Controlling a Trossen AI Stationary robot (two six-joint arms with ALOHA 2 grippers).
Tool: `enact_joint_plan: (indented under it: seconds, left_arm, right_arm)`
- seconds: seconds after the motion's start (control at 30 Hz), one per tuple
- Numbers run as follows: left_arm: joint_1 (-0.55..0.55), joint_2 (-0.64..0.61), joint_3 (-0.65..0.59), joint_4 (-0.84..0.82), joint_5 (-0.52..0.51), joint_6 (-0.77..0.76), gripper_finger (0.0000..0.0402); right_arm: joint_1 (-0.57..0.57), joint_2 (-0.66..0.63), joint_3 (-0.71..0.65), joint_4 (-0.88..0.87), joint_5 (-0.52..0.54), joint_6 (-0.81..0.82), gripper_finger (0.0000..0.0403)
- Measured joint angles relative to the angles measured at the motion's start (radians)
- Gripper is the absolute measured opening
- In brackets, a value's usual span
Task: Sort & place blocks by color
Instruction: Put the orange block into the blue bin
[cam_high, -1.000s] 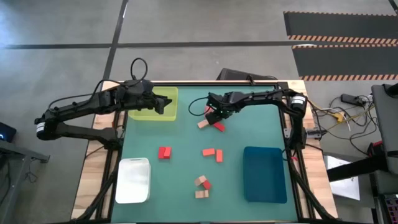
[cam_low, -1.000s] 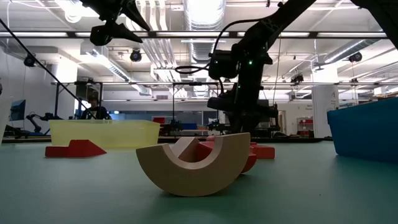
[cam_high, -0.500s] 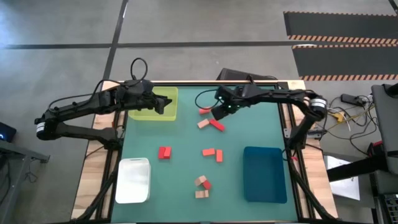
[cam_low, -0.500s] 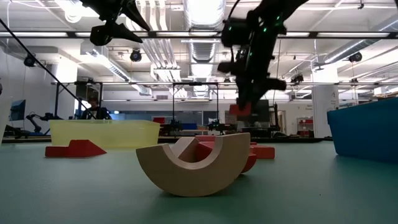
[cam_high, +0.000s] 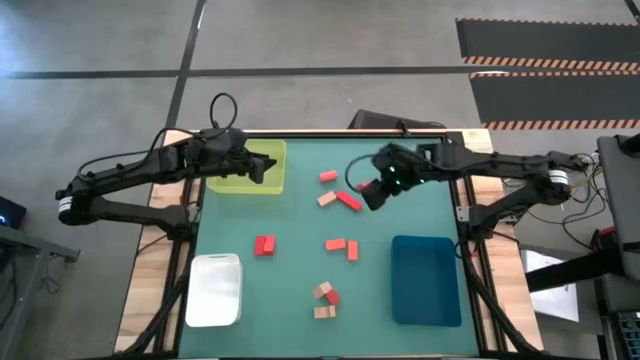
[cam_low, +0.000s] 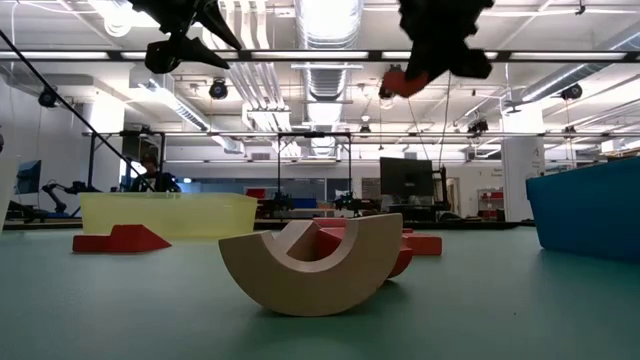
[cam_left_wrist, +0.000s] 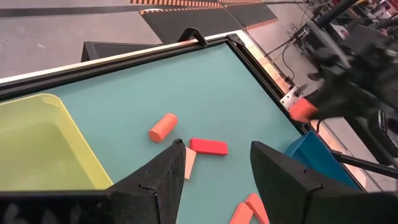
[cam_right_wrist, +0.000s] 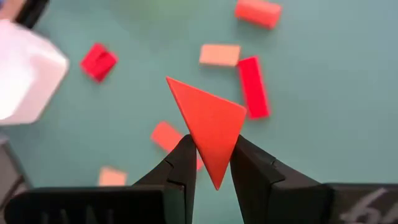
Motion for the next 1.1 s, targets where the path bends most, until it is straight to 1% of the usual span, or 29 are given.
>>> enact_joint_plan:
  seconds: [0.2,0.27,0.43,0.57,0.7,0.87,0.97,1.1]
  left_arm:
    - [0.0,0.0,0.0,0.0,-0.001,0.0,0.0165]
    - [0.0,0.0,0.0,0.0,-0.001,0.0,0.0165]
    - [0.0,0.0,0.0,0.0,-0.002,0.0,0.0165]
    - [0.0,0.0,0.0,0.0,-0.002,0.0,0.0165]
    - [0.0,0.0,0.0,0.0,-0.002,0.0,0.0165]
    - [0.0,0.0,0.0,0.0,-0.002,0.0,0.0165]
    - [0.0,0.0,0.0,0.0,-0.002,0.001,0.0165]
    - [0.0,0.0,0.0,0.0,-0.002,0.0,0.0165]
  right_arm:
    - [0.174,-0.02,0.0,-0.057,-0.02,0.114,0.0072]
    - [0.24,-0.018,0.0,-0.104,-0.036,0.159,0.0072]
    - [0.406,-0.005,-0.003,-0.254,-0.038,0.277,0.0072]
    - [0.52,-0.005,-0.023,-0.302,-0.037,0.36,0.0072]
    - [0.618,-0.006,-0.057,-0.303,-0.024,0.392,0.0072]
    - [0.716,-0.026,-0.128,-0.287,0.056,0.419,0.0072]
    - [0.747,-0.059,-0.197,-0.238,0.071,0.453,0.0072]
    - [0.764,-0.116,-0.318,-0.114,0.082,0.508,0.0072]
